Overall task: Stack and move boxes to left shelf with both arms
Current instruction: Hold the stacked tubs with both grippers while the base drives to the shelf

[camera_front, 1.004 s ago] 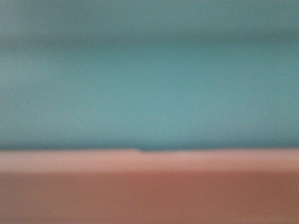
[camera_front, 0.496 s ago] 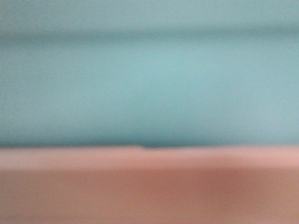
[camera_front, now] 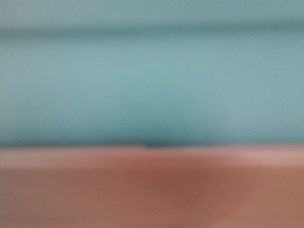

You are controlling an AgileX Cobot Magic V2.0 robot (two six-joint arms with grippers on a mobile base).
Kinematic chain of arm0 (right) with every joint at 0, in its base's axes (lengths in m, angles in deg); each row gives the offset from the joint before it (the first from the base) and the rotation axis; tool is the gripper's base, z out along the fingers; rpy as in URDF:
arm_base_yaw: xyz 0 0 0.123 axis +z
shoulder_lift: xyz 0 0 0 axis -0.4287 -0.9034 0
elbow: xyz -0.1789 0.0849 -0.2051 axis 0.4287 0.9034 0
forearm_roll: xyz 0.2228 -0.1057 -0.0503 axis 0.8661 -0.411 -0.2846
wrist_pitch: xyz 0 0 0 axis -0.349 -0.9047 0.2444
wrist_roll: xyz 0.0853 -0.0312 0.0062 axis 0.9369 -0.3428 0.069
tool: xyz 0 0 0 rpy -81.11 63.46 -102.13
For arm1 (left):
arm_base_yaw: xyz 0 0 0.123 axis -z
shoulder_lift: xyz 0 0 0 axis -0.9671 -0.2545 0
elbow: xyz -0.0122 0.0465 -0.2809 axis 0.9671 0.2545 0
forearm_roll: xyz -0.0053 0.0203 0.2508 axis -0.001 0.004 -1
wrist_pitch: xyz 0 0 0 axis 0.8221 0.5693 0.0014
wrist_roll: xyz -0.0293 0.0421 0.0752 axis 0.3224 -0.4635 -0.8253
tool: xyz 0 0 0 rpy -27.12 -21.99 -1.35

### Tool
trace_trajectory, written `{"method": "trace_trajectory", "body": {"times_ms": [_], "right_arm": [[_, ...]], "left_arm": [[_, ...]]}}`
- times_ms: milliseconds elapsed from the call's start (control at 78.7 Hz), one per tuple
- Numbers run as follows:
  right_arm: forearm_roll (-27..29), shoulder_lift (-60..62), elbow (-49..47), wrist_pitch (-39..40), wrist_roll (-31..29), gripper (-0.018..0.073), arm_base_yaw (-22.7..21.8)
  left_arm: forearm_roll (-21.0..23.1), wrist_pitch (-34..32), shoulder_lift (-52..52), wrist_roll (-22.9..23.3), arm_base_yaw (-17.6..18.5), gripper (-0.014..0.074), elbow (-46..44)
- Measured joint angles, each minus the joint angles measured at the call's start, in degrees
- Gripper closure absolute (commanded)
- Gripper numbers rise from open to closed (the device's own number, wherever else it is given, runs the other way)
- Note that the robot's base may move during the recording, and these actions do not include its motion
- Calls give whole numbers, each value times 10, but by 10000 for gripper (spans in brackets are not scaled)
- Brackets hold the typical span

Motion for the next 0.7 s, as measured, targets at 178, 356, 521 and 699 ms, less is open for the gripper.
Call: {"method": "trace_trajectory", "body": {"times_ms": [178, 356, 521, 699], "right_arm": [[0, 0, 0, 0, 0, 505, 0], [0, 0, 0, 0, 0, 505, 0], [0, 0, 0, 0, 0, 505, 0], [0, 0, 0, 0, 0, 505, 0]], "left_arm": [[1, 0, 0, 0, 0, 603, 0], [1, 0, 0, 0, 0, 603, 0], [1, 0, 0, 0, 0, 603, 0], [1, 0, 0, 0, 0, 603, 0]]}}
